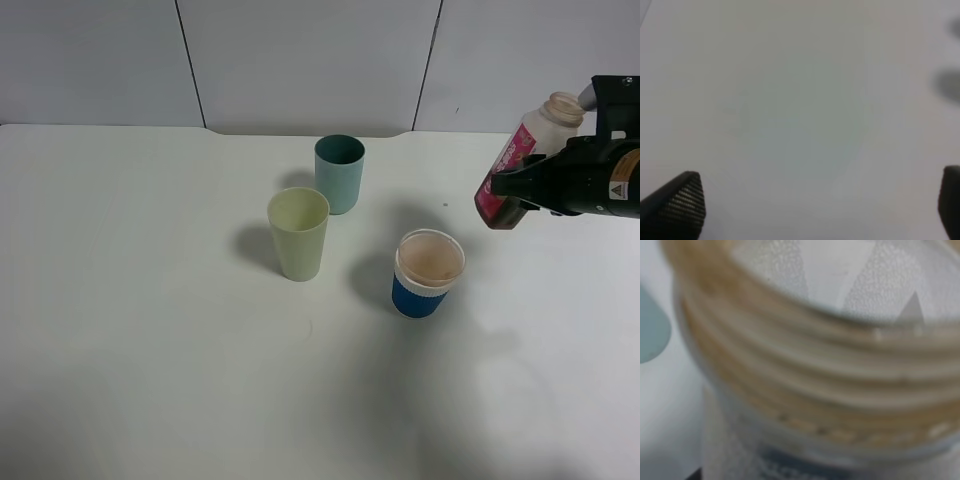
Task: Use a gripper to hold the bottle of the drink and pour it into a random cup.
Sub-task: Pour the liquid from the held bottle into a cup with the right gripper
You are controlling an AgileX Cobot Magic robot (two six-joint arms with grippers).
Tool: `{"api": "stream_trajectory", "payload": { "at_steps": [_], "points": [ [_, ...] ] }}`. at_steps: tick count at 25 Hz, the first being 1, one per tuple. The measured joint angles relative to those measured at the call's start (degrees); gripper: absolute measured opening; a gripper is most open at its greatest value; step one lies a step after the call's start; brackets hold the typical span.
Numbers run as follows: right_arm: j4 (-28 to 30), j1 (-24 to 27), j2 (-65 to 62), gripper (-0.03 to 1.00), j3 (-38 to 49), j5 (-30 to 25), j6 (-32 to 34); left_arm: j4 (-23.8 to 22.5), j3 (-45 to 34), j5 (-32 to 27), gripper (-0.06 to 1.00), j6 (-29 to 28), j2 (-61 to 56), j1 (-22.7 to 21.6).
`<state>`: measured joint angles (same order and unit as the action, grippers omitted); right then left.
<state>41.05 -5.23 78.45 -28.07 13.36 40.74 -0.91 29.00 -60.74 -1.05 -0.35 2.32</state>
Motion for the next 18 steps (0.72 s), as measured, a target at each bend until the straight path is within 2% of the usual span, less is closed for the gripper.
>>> {"api": "stream_trajectory", "payload": {
  "at_steps": [5, 8, 11, 18],
  "points": [
    [19.73, -1.0, -3.49, 0.37, -1.29, -8.37, 23.14, 0.0, 0.0, 0.0, 0.93, 0.0, 0.0, 0.0],
    [29.04, -2.48, -5.41, 0.37, -1.61, -11.81, 31.56, 0.0, 0.0, 0.0, 0.93, 0.0, 0.0, 0.0],
    [33.76, -4.5, -6.39, 0.37, -1.76, -13.36, 34.12, 0.0, 0.0, 0.0, 0.93, 0.0, 0.0, 0.0],
    [40.68, -12.85, -6.44, 0.37, -1.76, -23.54, 34.58, 0.0, 0.0, 0.0, 0.93, 0.0, 0.0, 0.0]
  ]
}}
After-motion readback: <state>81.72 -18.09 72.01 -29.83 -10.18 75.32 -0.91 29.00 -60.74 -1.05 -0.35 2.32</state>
